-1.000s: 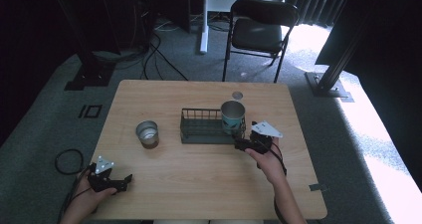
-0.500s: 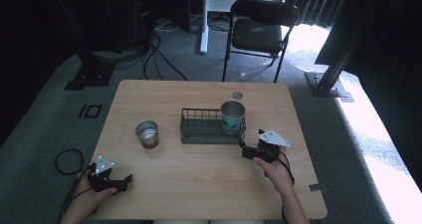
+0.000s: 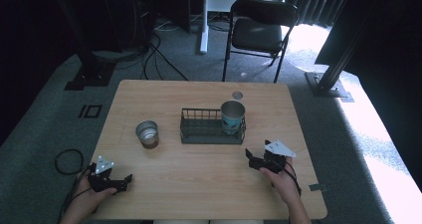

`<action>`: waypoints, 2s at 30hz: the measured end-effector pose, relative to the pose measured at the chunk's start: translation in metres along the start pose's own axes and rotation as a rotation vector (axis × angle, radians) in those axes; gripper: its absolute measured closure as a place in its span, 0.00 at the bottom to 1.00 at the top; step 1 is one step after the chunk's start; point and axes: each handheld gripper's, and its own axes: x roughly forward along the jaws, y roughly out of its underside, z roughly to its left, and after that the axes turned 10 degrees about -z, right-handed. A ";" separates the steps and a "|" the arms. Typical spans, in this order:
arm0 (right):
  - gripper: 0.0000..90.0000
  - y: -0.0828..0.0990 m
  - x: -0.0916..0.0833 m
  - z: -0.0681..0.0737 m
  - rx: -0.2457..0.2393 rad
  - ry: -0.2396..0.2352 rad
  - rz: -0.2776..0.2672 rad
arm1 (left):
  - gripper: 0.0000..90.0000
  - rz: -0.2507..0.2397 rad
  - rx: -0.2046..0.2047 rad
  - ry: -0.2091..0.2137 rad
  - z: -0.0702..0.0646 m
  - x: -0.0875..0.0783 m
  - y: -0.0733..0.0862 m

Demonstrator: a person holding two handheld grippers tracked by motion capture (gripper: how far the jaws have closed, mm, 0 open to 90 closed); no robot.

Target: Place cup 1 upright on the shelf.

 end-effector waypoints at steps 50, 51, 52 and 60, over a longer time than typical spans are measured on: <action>0.15 0.046 -0.062 -0.061 0.048 0.091 0.231 | 0.03 0.000 0.000 0.000 0.000 0.000 0.000; 0.15 0.046 -0.062 -0.062 0.048 0.081 0.238 | 0.03 0.000 0.000 0.000 0.000 0.000 0.000; 0.15 0.046 -0.062 -0.062 0.046 0.076 0.247 | 0.03 0.000 0.000 0.000 0.000 0.000 0.000; 0.14 0.047 -0.058 -0.061 0.033 0.049 0.284 | 0.03 0.000 0.000 0.000 0.000 0.000 0.000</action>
